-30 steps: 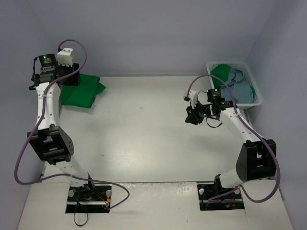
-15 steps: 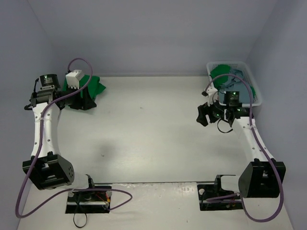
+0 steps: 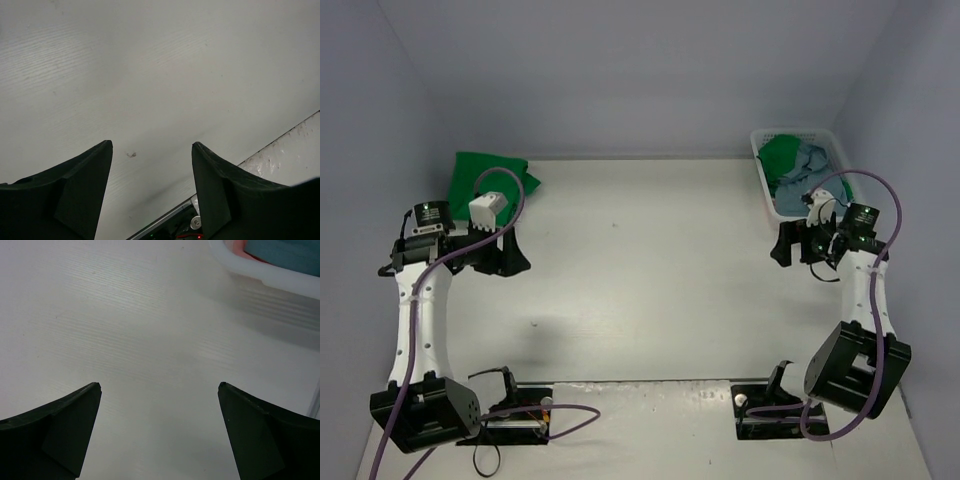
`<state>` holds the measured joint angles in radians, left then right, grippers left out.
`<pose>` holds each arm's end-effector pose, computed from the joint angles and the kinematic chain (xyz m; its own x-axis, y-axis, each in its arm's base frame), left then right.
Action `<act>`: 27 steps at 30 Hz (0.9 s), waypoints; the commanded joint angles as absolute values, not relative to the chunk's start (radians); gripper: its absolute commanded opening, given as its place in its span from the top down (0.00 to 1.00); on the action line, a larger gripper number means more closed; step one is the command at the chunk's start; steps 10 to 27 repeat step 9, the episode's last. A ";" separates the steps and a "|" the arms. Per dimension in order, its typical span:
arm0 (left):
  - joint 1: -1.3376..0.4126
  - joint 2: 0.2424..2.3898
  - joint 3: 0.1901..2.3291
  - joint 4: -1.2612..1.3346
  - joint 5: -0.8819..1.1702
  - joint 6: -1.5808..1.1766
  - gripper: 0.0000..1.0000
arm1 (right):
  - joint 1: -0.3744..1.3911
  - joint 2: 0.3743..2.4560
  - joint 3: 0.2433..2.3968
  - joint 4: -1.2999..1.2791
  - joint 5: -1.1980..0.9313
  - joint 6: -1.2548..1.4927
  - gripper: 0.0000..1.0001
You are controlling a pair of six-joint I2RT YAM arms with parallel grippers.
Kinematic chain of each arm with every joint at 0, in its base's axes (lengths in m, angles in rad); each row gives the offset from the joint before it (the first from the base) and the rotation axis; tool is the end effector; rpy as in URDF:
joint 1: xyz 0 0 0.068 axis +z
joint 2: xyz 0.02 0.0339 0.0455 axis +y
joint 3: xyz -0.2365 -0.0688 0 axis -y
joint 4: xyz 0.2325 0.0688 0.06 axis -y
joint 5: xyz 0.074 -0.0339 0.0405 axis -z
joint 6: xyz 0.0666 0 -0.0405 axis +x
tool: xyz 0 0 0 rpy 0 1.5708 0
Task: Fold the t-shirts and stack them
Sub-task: Put the neatly folded tshirt into the corner of the board with the left arm
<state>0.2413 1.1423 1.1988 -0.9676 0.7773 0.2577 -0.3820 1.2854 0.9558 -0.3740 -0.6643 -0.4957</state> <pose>0.2296 0.0084 0.3057 -0.6790 0.0200 -0.7339 0.4344 0.8168 -0.3797 0.2837 -0.0697 0.2402 -0.4602 -0.2187 -0.8605 -0.4111 0.9115 -0.0118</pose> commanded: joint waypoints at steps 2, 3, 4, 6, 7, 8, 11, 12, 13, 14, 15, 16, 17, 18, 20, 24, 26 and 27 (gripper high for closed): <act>0.236 1.100 1.170 -0.908 0.759 0.305 0.40 | -0.432 1.226 0.956 -0.367 -0.753 -0.514 0.00; 0.236 1.098 1.166 -0.908 0.762 0.308 0.40 | -0.437 1.224 0.954 -0.370 -0.758 -0.517 0.00; 0.236 1.100 1.161 -0.907 0.767 0.311 0.40 | -0.445 1.224 0.954 -0.373 -0.764 -0.522 0.00; 0.236 1.100 1.158 -0.904 0.776 0.310 0.40 | -0.468 1.230 0.960 -0.380 -0.779 -0.528 0.00; 0.236 1.098 1.154 -0.899 0.790 0.311 0.40 | -0.472 1.229 0.960 -0.383 -0.790 -0.535 0.00; 0.236 1.097 1.151 -0.890 0.792 0.308 0.40 | -0.479 1.223 0.960 -0.383 -0.811 -0.538 0.00; 0.236 1.094 1.146 -0.879 0.787 0.302 0.40 | -0.491 1.217 0.965 -0.387 -0.822 -0.543 0.00; 0.236 1.094 1.146 -0.879 0.787 0.302 0.40 | -0.491 1.217 0.965 -0.387 -0.822 -0.543 0.00; 0.236 1.094 1.146 -0.879 0.787 0.302 0.40 | -0.491 1.217 0.965 -0.387 -0.822 -0.543 0.00; 0.236 1.094 1.146 -0.879 0.787 0.302 0.40 | -0.491 1.217 0.965 -0.387 -0.822 -0.543 0.00; 0.236 1.094 1.146 -0.879 0.787 0.302 0.40 | -0.491 1.217 0.965 -0.387 -0.822 -0.543 0.00; 0.236 1.094 1.146 -0.879 0.787 0.302 0.40 | -0.491 1.217 0.965 -0.387 -0.822 -0.543 0.00; 0.236 1.094 1.146 -0.879 0.787 0.302 0.40 | -0.491 1.217 0.965 -0.387 -0.822 -0.543 0.00; 0.236 1.094 1.146 -0.879 0.787 0.302 0.40 | -0.491 1.217 0.965 -0.387 -0.822 -0.543 0.00; 0.236 1.094 1.146 -0.879 0.787 0.302 0.40 | -0.491 1.217 0.965 -0.387 -0.822 -0.543 0.00; 0.236 1.094 1.146 -0.879 0.787 0.302 0.40 | -0.491 1.217 0.965 -0.387 -0.822 -0.543 0.00; 0.236 1.094 1.146 -0.879 0.787 0.302 0.40 | -0.491 1.217 0.965 -0.387 -0.822 -0.543 0.00; 0.236 1.094 1.146 -0.879 0.787 0.302 0.40 | -0.491 1.217 0.965 -0.387 -0.822 -0.543 0.00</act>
